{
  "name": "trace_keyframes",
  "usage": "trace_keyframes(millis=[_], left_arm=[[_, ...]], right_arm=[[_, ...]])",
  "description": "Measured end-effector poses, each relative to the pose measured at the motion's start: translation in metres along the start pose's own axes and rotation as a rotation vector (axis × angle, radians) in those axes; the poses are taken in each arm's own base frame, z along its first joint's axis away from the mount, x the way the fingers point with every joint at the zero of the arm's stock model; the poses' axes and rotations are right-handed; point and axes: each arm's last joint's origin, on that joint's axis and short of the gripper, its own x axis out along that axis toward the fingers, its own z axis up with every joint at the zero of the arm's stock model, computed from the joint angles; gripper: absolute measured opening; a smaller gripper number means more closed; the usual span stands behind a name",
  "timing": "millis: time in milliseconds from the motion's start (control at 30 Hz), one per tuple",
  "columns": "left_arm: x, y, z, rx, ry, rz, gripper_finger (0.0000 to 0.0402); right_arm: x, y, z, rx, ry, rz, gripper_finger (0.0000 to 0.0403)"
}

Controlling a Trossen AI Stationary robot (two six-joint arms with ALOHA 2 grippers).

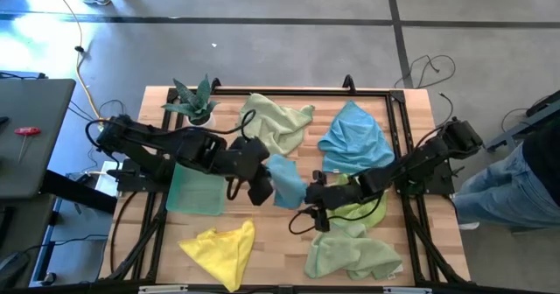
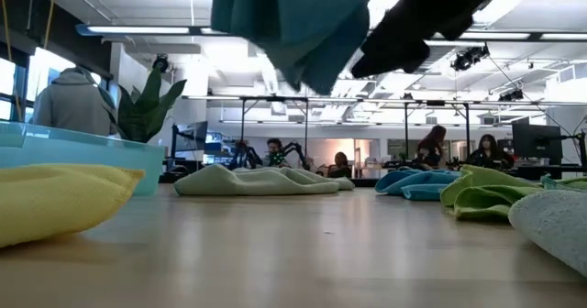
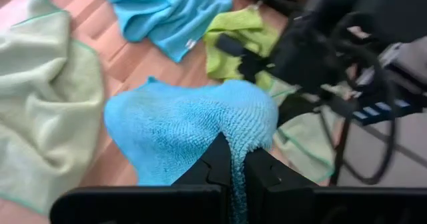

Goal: Fold microfiber towels
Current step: Put the bottom blue microfiber towel into the green bin

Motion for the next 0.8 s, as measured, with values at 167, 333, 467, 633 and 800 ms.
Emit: trace_keyframes(millis=[167,333,467,633,800], left_arm=[[-0.004,0.003,-0.001,0.004,0.011,0.019,0.0000],[-0.003,0.004,-0.003,0.003,0.039,0.020,0.0000],[-0.003,0.007,-0.005,-0.028,0.079,0.029,0.0000],[-0.002,0.008,-0.005,-0.043,0.103,0.011,0.0000],[0.000,0.007,-0.005,-0.051,0.099,0.018,0.0000]], right_arm=[[-0.004,0.002,0.001,-0.009,-0.013,-0.003,0.0192],[-0.024,-0.001,0.015,-0.022,-0.087,-0.065,0.0192],[-0.043,0.000,0.037,0.009,-0.220,-0.047,0.0192],[-0.052,0.001,0.058,0.022,-0.369,-0.113,0.0192],[-0.044,-0.007,0.059,0.072,-0.353,-0.103,0.0193]])
